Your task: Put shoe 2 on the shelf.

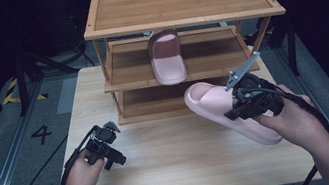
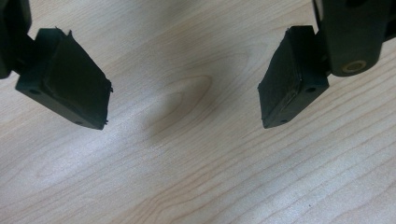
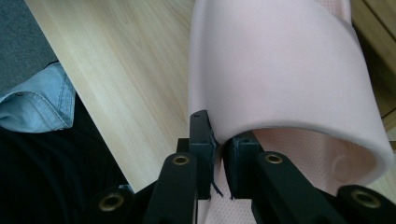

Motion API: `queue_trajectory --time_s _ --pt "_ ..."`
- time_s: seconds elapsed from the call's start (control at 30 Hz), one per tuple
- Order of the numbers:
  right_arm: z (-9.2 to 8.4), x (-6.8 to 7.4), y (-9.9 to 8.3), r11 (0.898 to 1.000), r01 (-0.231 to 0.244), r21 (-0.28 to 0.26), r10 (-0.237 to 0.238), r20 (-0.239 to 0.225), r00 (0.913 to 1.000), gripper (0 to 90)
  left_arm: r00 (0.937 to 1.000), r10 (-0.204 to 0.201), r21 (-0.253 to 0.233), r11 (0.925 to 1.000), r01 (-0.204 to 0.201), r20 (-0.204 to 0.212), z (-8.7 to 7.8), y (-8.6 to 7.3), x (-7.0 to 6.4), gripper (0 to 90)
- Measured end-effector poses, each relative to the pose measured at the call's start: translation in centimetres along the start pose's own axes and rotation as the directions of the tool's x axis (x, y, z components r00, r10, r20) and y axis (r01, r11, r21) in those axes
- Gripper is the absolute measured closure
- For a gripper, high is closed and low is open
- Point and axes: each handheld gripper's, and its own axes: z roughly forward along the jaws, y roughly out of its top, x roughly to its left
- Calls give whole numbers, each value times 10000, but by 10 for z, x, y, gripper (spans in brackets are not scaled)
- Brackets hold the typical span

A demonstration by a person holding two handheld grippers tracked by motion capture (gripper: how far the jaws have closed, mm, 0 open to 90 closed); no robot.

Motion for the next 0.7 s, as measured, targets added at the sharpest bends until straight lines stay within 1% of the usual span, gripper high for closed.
queue_trajectory --time_s 0.13,0.23,0.27,0.3,0.43,0.47,0.5,0.6,0.63,0.7 --pt "-7 -3 5 10000 27 -76 -26 164 9999 830 10000 -8 83 10000 8 29 0 0 1 174" --pt "-13 -6 8 9998 -34 -176 38 201 9998 833 10000 20 78 10000 -20 32 0 1 1 174" --pt "-14 -8 10 9998 -65 -199 71 283 9996 833 10000 20 69 10000 -20 44 0 1 0 174" --pt "-16 -10 11 9997 -103 -203 109 305 9995 833 10000 14 68 10000 -15 58 0 1 0 174" --pt "-20 -19 17 9997 -136 -207 149 640 9978 830 10000 47 87 10000 -48 60 1 2 0 174" --pt "-21 -22 18 9995 -137 -267 157 764 9970 830 10000 46 104 9999 -47 66 1 2 0 174" --pt "-21 -24 20 9994 -176 -295 198 788 9967 831 10000 53 98 9999 -53 32 1 2 0 174" --pt "-23 -34 26 9994 -236 -241 258 969 9950 832 9999 124 162 9998 -124 23 2 3 0 174" --pt "-23 -34 26 9994 -236 -241 258 969 9950 832 9999 124 162 9998 -124 23 2 3 0 174" --pt "-23 -40 31 9996 -257 -139 272 1158 9929 833 9999 131 197 9997 -132 41 2 3 -1 174"
